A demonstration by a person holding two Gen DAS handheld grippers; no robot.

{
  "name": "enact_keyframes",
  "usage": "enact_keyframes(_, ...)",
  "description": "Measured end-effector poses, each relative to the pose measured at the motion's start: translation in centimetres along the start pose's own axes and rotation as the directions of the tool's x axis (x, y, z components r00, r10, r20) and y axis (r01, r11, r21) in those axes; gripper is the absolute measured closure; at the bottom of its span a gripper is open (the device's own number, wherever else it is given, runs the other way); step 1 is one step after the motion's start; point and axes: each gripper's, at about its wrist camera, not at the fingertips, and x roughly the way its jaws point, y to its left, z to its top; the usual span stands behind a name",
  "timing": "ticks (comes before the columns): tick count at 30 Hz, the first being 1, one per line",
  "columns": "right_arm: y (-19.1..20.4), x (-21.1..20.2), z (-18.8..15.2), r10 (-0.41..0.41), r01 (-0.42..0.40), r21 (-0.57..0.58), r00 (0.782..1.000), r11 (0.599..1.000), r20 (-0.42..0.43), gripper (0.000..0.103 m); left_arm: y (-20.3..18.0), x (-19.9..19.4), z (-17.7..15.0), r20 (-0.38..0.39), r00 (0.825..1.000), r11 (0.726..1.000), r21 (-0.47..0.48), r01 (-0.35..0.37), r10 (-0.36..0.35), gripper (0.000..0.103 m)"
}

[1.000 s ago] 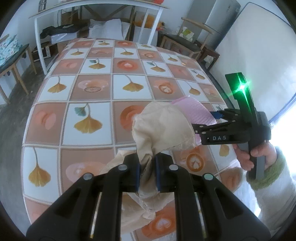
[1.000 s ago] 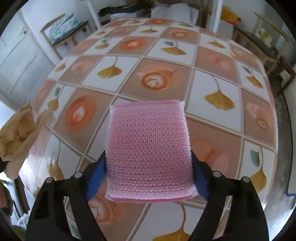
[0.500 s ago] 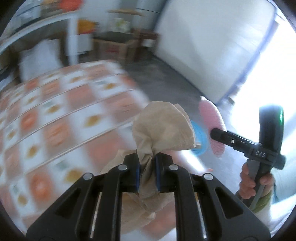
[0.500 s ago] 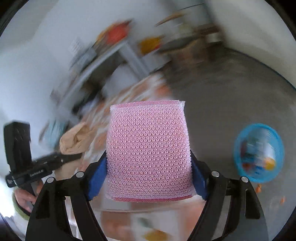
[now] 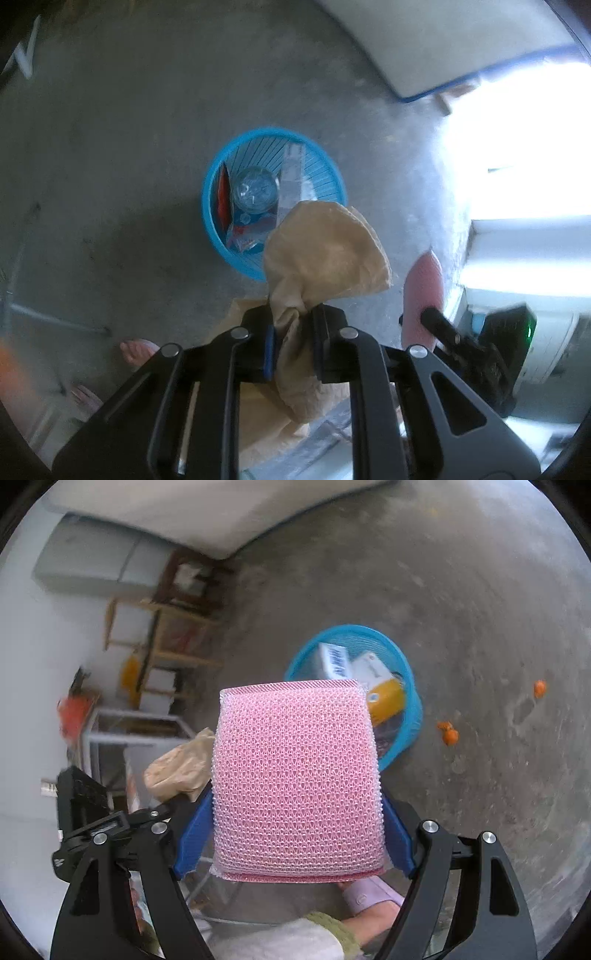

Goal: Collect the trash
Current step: 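Carry the cloth and sponge over the blue wastebasket and open both grippers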

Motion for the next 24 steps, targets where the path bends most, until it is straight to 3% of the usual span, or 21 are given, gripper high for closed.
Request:
enact_keyframes(2, -0.8, 2.1, 0.6, 0.012, -0.012, 0.033, 1.000, 0.999, -0.015, 0.025, 0.8, 3.2, 1.6, -0.030, 0.999, 0.997, -0.070, 0.010, -0.012, 0.090)
enact_keyframes(8, -1.9, 8.5, 5.2, 0.019, -0.016, 0.097, 1.000, 0.995, -0.025, 0.023, 2.4, 9.7, 4.8, -0.043, 0.999, 0.988, -0.154, -0.001, -0.005, 0.086)
enact_keyframes(9, -2.0, 9.9, 6.1, 0.010, -0.007, 0.089, 0.999, 0.996, -0.039, 0.022, 2.7, 10.5, 5.2, -0.039, 0.999, 0.986, -0.167, 0.006, -0.013, 0.080)
enact_keyframes(10, -2.2, 10.9, 7.0, 0.002, 0.003, 0.092, 0.999, 0.996, -0.050, 0.022, 2.9, 11.0, 5.7, -0.041, 0.999, 0.986, -0.167, 0.006, -0.013, 0.066)
enact_keyframes(12, -2.6, 13.2, 7.8, -0.038, 0.045, 0.090, 0.997, 0.995, -0.074, 0.019, 3.0, 11.9, 6.2, -0.048, 0.998, 0.986, -0.165, 0.027, -0.035, 0.048)
enact_keyframes(14, -3.0, 14.4, 8.5, -0.059, 0.067, 0.082, 0.994, 0.994, -0.092, 0.019, 3.2, 12.1, 6.3, -0.050, 0.997, 0.983, -0.174, 0.051, -0.061, 0.040)
enact_keyframes(18, -3.8, 14.8, 8.8, -0.123, 0.127, 0.057, 0.990, 0.990, -0.069, 0.018, 3.7, 12.5, 6.5, -0.062, 0.993, 0.976, -0.201, 0.089, -0.103, 0.035)
enact_keyframes(24, -4.1, 11.6, 8.3, -0.137, 0.137, 0.025, 0.990, 0.990, 0.010, 0.018, 3.1, 9.9, 6.9, 0.005, 0.989, 0.970, -0.192, 0.146, -0.148, 0.035)
